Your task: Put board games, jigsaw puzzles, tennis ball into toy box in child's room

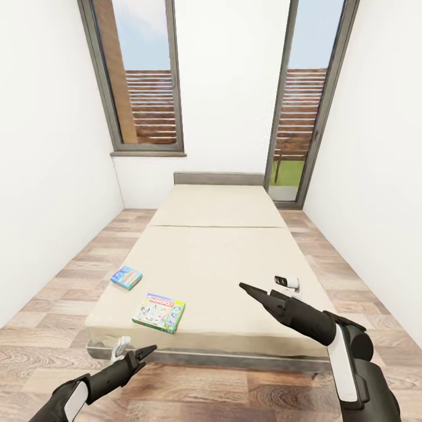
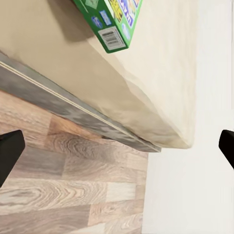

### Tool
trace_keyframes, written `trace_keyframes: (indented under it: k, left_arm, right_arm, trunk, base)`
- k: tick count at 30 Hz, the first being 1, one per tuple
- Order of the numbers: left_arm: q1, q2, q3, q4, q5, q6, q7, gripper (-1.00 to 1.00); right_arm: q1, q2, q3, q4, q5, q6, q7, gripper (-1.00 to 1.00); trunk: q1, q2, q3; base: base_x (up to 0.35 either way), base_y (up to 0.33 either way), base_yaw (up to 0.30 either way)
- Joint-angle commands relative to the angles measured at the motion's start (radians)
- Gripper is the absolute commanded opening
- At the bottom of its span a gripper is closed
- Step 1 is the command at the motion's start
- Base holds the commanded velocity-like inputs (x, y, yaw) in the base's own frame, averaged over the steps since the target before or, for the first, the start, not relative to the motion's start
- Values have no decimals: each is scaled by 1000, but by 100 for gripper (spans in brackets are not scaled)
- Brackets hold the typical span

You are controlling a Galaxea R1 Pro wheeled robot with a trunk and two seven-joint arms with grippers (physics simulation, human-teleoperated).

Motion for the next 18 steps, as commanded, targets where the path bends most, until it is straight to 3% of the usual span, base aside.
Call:
trace_keyframes:
  k: [1,9,18]
  left_arm:
    - [-2,-5,3,0,7,8,-1,100]
    - [-10,-21,0,0,114,10,22,100]
    - [-16,-25,0,0,141,40,30,100]
  right_arm:
    - [-1,1,-1,0,-1,7,3,100]
    - [-1,2,0,1,-4,9,6,100]
    - [-1,-11,-6,4,-67,11,5,100]
  trunk:
    - [4,-8,-4]
    - [34,-64,-29]
    - [69,-127,-57]
  base:
    - [0,0,0]
    - [0,0,0]
    - [0,0,0]
